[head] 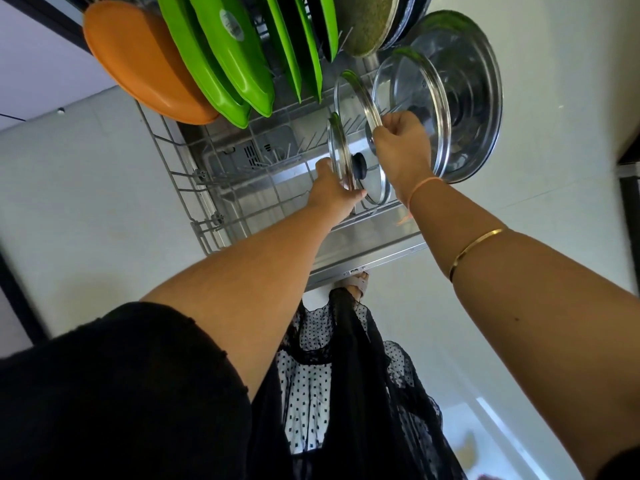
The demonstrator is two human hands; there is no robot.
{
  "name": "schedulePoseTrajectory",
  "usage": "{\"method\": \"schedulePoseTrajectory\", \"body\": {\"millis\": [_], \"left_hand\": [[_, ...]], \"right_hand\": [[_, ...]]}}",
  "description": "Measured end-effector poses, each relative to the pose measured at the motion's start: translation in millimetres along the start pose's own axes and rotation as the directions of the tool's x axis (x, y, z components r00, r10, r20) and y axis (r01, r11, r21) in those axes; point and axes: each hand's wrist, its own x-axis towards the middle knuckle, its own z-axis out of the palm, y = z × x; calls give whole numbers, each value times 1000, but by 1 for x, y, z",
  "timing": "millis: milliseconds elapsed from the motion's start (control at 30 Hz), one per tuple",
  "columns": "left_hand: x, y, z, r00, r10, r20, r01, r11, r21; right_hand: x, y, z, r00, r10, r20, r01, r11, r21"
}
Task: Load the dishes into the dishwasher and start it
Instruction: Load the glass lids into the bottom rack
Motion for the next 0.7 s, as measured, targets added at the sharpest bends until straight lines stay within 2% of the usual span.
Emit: {"method": "schedulePoseTrajectory", "body": {"millis": [167, 267, 400, 467, 533, 600, 700], "left_hand": [[-10, -8, -6, 999, 16, -50, -17, 999, -29], [-16, -14, -10, 987, 57, -150, -60, 998, -16], [-29, -13, -24, 957, 111, -267, -107, 994, 26], [-39, -9, -36, 942, 150, -301, -133, 988, 78], [-51, -4, -47, 934, 186, -305, -153, 980, 129], [-68, 2, -64, 930, 202, -307, -159, 974, 161], [-100, 9, -94, 927, 234, -293, -164, 956, 244]], "right_hand": [[-14, 2, 4, 996, -89, -10, 86, 983, -165], [-27, 6, 8, 971, -240, -16, 222, 921, -320], [-47, 9, 15, 874, -475, 103, 425, 644, -636], [-58, 5, 17, 828, -515, 222, 495, 483, -722], [-68, -1, 21, 781, -526, 337, 566, 367, -738], [-80, -11, 23, 728, -523, 444, 645, 300, -703], [-103, -37, 24, 694, -508, 510, 689, 263, -675]]}}
